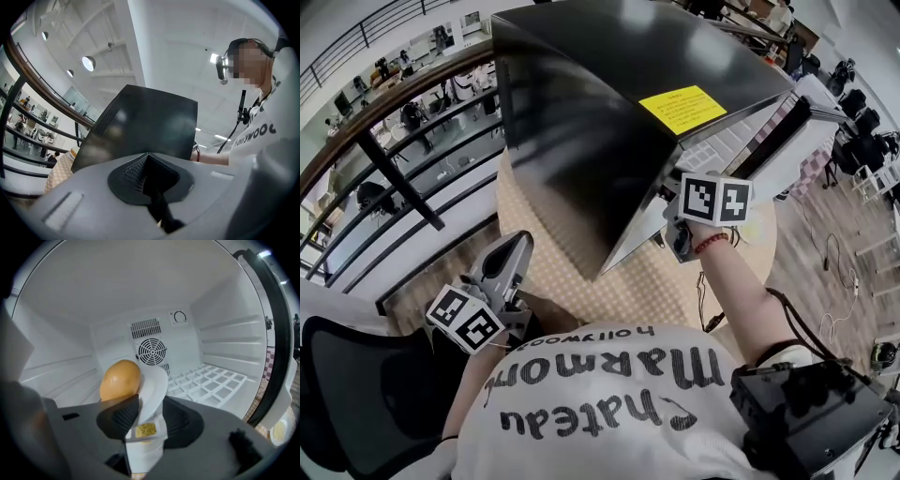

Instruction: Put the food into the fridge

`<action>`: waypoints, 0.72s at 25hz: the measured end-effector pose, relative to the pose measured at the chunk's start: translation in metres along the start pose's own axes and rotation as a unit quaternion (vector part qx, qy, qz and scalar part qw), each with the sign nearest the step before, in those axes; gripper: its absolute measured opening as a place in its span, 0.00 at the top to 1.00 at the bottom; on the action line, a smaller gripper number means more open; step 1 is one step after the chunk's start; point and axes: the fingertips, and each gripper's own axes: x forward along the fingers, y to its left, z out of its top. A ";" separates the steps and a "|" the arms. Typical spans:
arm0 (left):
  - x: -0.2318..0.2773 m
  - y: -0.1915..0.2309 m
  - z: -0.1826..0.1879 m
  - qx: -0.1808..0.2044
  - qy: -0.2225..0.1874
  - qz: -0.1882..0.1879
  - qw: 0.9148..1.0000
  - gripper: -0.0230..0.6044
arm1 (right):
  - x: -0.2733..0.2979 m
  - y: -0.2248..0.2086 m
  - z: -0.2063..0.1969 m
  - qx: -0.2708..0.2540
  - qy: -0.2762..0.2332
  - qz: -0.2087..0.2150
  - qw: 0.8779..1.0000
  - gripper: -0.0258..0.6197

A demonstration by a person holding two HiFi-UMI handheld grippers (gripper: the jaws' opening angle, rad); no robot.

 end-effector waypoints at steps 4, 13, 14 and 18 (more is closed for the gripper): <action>-0.003 0.001 0.006 0.001 -0.001 0.005 1.000 0.95 | 0.001 0.002 0.004 -0.005 0.003 0.000 1.000 0.71; -0.006 -0.004 0.002 0.001 -0.005 0.012 1.000 0.95 | -0.003 -0.009 -0.001 -0.043 0.017 -0.015 0.999 0.68; -0.008 -0.003 0.004 0.002 -0.005 0.012 1.000 0.95 | -0.002 -0.007 0.000 -0.048 0.017 -0.018 0.999 0.67; -0.016 0.006 0.012 0.002 -0.004 0.015 1.000 0.95 | 0.004 0.007 0.003 -0.080 0.025 -0.022 0.996 0.63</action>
